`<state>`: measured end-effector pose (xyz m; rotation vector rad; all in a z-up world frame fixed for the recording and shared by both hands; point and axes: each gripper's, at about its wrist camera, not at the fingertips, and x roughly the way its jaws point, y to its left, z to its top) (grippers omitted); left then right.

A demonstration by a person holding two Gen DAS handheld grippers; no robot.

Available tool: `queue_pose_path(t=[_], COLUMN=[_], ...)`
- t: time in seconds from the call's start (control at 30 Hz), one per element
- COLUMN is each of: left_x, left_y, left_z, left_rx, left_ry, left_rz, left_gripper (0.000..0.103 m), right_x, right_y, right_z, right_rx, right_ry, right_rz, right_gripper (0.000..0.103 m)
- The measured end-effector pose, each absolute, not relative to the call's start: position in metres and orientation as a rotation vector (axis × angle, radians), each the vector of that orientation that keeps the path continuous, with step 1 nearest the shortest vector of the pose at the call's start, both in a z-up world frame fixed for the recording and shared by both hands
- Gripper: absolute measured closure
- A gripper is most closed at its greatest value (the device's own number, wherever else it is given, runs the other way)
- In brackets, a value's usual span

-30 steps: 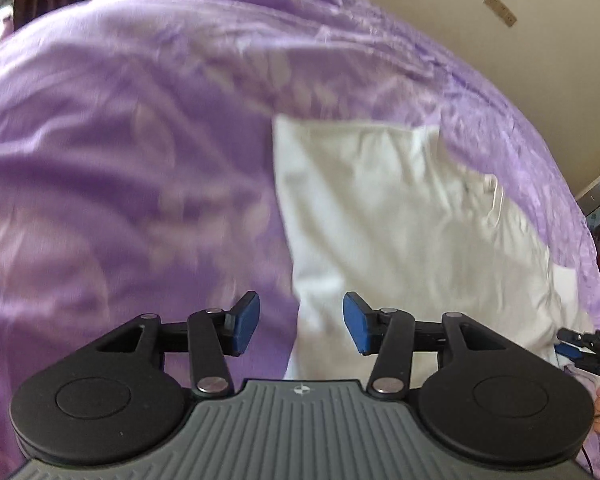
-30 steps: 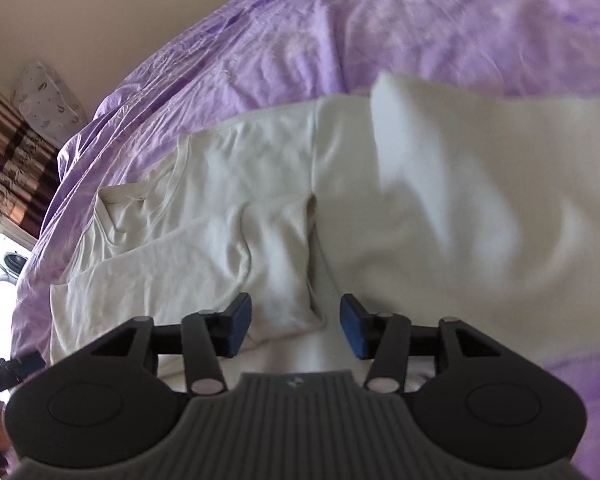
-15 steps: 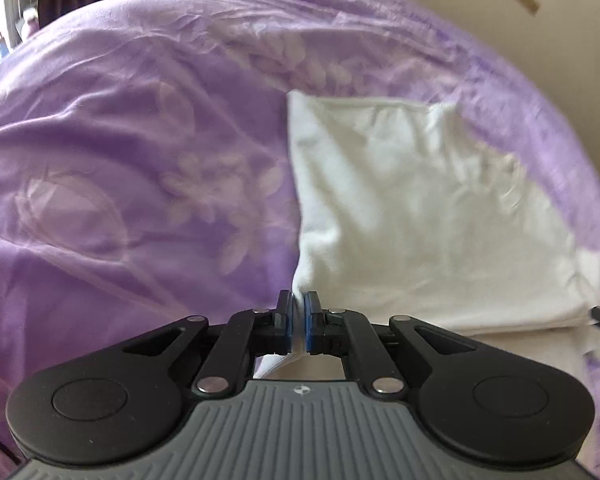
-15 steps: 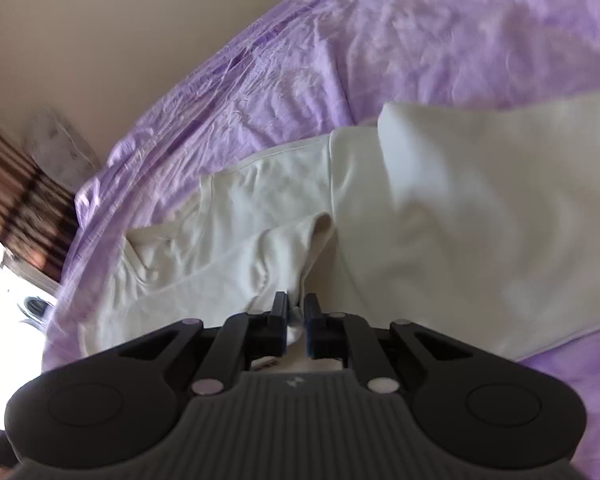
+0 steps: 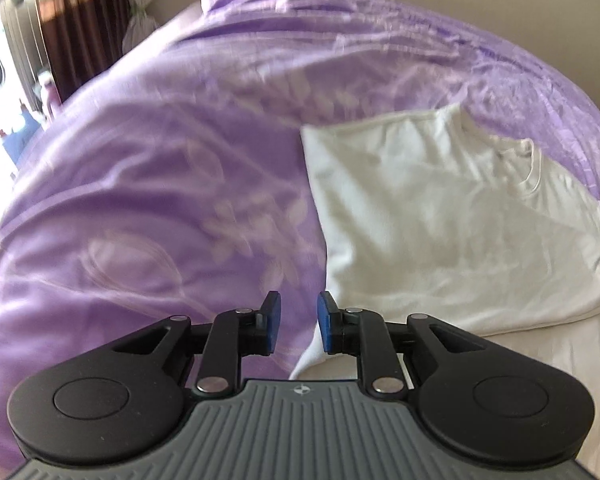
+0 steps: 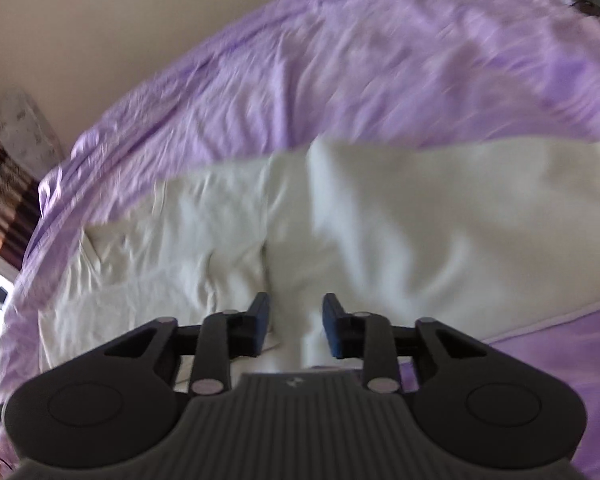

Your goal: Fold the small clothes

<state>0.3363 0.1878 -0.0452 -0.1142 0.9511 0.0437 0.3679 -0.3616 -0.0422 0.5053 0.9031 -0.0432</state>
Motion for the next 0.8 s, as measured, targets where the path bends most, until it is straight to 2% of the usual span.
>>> queue_pose_path(t=[0.03,0.1,0.23,0.37,0.8], left_x=[0.333,0.328,0.323,0.328,0.337], left_y=[0.185,0.179,0.162,0.145,0.138], left_z=[-0.039,-0.028,-0.013,-0.011,-0.020], left_rx=[-0.105,-0.104,-0.100,-0.088,-0.174], left_ry=[0.934,0.888,0.808,0.778,0.828], left_rz=[0.042,0.032,0.073,0.072,0.064], left_gripper=[0.080,0.068,0.064,0.051,0.049], right_x=[0.361,0.343,0.306,0.262,0.203], right_y=[-0.374,-0.404,-0.465,-0.534,-0.659], right_z=[-0.033,-0.021,-0.009,-0.015,-0.076], right_rx=[0.512,0.541,0.632,0.733,0.974], right_ry=[0.890,0.864,0.805,0.763,0.644], right_rz=[-0.066,-0.125,-0.236,-0.372,-0.651], right_gripper=[0.072,0.071,0.071,0.069,0.068])
